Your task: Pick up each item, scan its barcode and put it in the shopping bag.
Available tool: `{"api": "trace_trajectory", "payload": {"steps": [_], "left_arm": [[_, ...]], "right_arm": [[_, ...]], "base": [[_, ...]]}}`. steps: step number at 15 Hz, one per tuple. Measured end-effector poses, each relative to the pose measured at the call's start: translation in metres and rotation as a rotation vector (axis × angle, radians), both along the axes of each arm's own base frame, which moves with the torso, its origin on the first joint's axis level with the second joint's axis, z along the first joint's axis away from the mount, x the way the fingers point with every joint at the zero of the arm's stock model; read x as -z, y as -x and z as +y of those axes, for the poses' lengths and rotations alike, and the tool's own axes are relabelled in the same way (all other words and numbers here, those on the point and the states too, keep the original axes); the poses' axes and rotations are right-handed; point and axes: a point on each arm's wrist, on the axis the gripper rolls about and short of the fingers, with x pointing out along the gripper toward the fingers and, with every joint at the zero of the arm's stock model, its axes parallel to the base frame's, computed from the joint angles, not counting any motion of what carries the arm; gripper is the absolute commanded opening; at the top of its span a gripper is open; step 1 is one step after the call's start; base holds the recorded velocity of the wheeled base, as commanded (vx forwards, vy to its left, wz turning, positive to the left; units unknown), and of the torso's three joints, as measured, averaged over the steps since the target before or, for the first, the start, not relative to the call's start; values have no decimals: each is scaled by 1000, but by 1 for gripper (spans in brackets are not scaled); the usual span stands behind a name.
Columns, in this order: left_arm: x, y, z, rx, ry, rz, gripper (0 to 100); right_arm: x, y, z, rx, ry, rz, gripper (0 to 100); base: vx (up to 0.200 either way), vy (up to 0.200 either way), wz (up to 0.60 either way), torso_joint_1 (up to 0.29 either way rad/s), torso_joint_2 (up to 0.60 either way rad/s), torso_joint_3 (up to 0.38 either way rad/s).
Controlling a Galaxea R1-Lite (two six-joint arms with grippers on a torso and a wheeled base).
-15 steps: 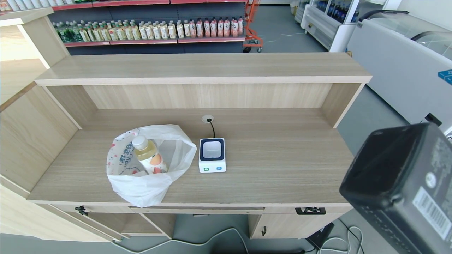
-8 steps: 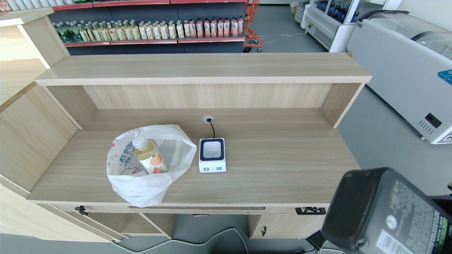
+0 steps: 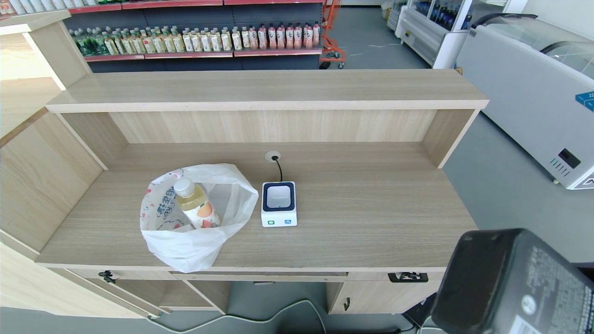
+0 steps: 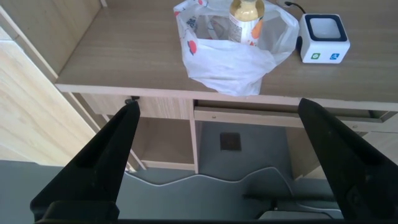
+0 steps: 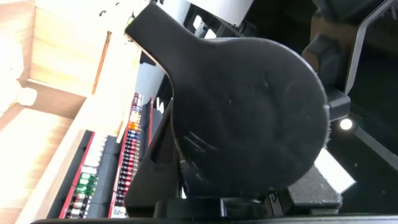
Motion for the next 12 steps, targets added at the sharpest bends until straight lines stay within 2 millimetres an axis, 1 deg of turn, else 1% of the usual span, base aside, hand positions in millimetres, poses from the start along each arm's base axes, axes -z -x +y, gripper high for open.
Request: {"api": "trace_trajectory", "payload": {"steps": [6,7,8,9,10,11,12], "left_arm": [[0,0,0,0,0,0,100],[0,0,0,1,0,0,100],[0,0,0,0,0,0,100],[0,0,0,0,0,0,100],[0,0,0,0,0,0,100],[0,0,0,0,0,0,100],[0,0,0,0,0,0,100]], "right_arm": [[-2,-1,0,5,-1,4,0],[-4,-5,-2,52,2,43,0],[-7,-11,-9,161,-1,122,0],[-9,-18,-16,326,-25,244,0],[-11,-25,-25,573,-110,465,0],[-11,-30,-33,808,-267,705,0],[-10,-33,-40,959,-426,887,0]], "base": [[0,0,0,0,0,0],[0,0,0,0,0,0],[0,0,0,0,0,0],[0,0,0,0,0,0],[0,0,0,0,0,0],[0,0,0,0,0,0],[0,0,0,0,0,0]]}}
